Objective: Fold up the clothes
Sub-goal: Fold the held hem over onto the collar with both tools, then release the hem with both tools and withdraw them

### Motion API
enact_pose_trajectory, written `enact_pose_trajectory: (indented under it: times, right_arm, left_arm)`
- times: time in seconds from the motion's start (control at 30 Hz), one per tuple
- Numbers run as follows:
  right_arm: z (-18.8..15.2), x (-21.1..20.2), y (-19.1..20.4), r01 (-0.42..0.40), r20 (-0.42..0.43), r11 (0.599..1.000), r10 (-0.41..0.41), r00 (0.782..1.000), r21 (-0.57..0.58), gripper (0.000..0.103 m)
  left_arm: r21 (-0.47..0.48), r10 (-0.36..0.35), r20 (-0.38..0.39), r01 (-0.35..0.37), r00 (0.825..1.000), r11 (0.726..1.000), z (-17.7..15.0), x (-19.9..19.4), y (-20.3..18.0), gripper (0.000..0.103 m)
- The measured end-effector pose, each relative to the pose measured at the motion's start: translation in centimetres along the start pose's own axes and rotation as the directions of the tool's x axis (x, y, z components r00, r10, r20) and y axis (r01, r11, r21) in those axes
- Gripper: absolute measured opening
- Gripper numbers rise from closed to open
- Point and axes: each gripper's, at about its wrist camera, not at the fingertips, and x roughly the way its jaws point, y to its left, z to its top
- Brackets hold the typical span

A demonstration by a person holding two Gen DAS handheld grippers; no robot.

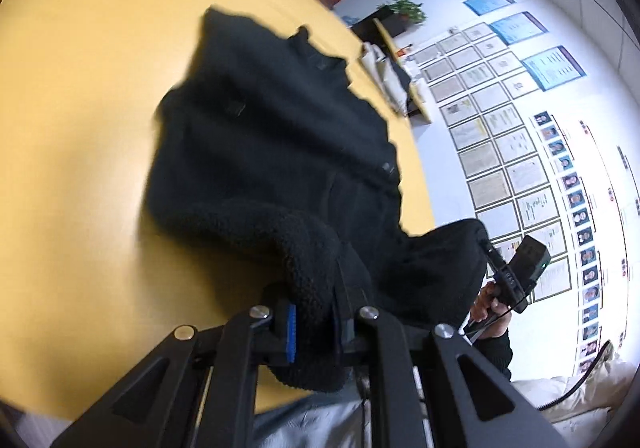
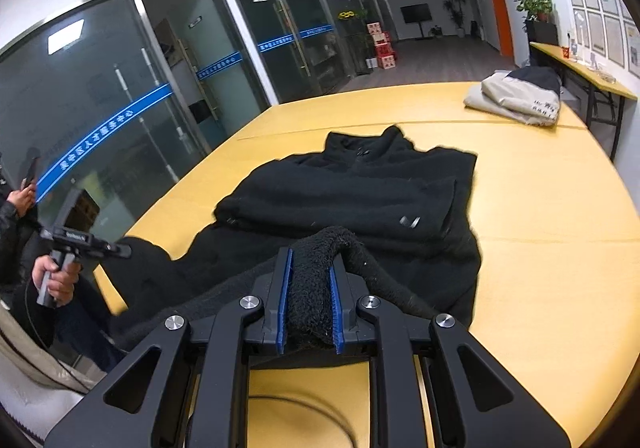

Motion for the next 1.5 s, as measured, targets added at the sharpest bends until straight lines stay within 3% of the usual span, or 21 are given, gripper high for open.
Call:
enact_pose_trajectory:
  times: [0.23,0.43,0.57,0.83,1.0,1.03,1.1,1.13,1.17,1.27,1.3,1.33,1.37,1.43,1.5]
  right_arm:
    - [7.6,3.0,-3.1,0.042,0.055,0.999,-0.043,0.998,0.011,0.015]
    - [13.2,9.9,-9.5,0.078,0.048,0.993,-0.082,0.995,0.092,0.015]
    - [15.8,15.2,-14.2,0.104,0.013,0.983,-0.108,0.994,0.150,0.015]
    - [14.6,24.6,-22.3,0.128,-0.141,0.961,-0.095,0.985,0.244,0.015]
    - [14.2,23.4,-24.4,0.103,-0.061,0.952,-0.089,0.994,0.287,0.019]
    - [14.1,23.1,-24.8,0.098,-0.042,0.951,-0.089,0.995,0.294,0.025]
    - [14.1,22.4,-25.6,0.086,-0.005,0.947,-0.089,0.996,0.309,0.062]
    - [14.0,22.0,-25.9,0.080,0.014,0.945,-0.089,0.996,0.316,0.087]
    - [14.0,21.7,-26.3,0.074,0.033,0.943,-0.090,0.995,0.323,0.092]
    - [14.1,20.8,-27.1,0.075,0.058,0.944,-0.099,0.993,0.323,0.092]
    - [14.1,20.9,-27.1,0.086,0.046,0.947,-0.105,0.993,0.308,0.092]
    - [14.1,21.0,-27.1,0.097,0.034,0.951,-0.111,0.993,0.294,0.092]
    - [14.0,21.3,-27.0,0.101,0.020,0.954,-0.111,0.994,0.283,0.092]
    - [13.5,22.3,-27.0,0.098,-0.011,0.958,-0.099,0.995,0.270,0.092]
    - [13.0,23.4,-27.1,0.088,-0.031,0.961,-0.083,0.996,0.264,0.092]
  left_arm:
    - [0.088,-0.009,0.056,0.004,0.998,0.996,10.3,2.8,-2.6,0.013]
    - [0.026,0.030,0.084,-0.033,0.996,0.999,19.6,4.9,-0.2,0.013]
    - [-0.050,0.047,0.086,-0.043,0.995,0.998,25.5,8.7,2.6,0.013]
    - [-0.090,0.053,-0.005,-0.053,0.999,0.994,31.2,14.2,7.7,0.015]
    - [-0.090,0.052,-0.059,-0.058,0.997,0.994,32.8,16.5,9.5,0.019]
    - [-0.084,0.052,-0.068,-0.058,0.996,0.995,32.9,16.5,9.6,0.020]
    - [-0.074,0.049,-0.079,-0.055,0.996,0.996,33.0,16.3,9.8,0.022]
    - [-0.072,0.044,-0.081,-0.050,0.996,0.996,33.0,16.2,9.8,0.025]
    - [-0.064,0.046,-0.074,-0.051,0.996,0.997,33.1,15.9,9.7,0.027]
    - [-0.028,0.090,-0.001,-0.090,0.996,0.996,33.4,14.3,9.6,0.054]
    - [-0.027,0.100,0.047,-0.099,0.994,0.995,33.5,13.4,9.8,0.074]
    - [-0.028,0.109,0.096,-0.107,0.989,0.994,33.6,12.6,10.0,0.085]
    - [-0.029,0.117,0.145,-0.114,0.982,0.993,33.7,11.7,10.2,0.088]
    - [-0.028,0.140,0.162,-0.137,0.977,0.990,33.8,11.4,10.8,0.088]
    - [-0.023,0.187,0.117,-0.185,0.975,0.982,33.7,12.8,11.6,0.088]
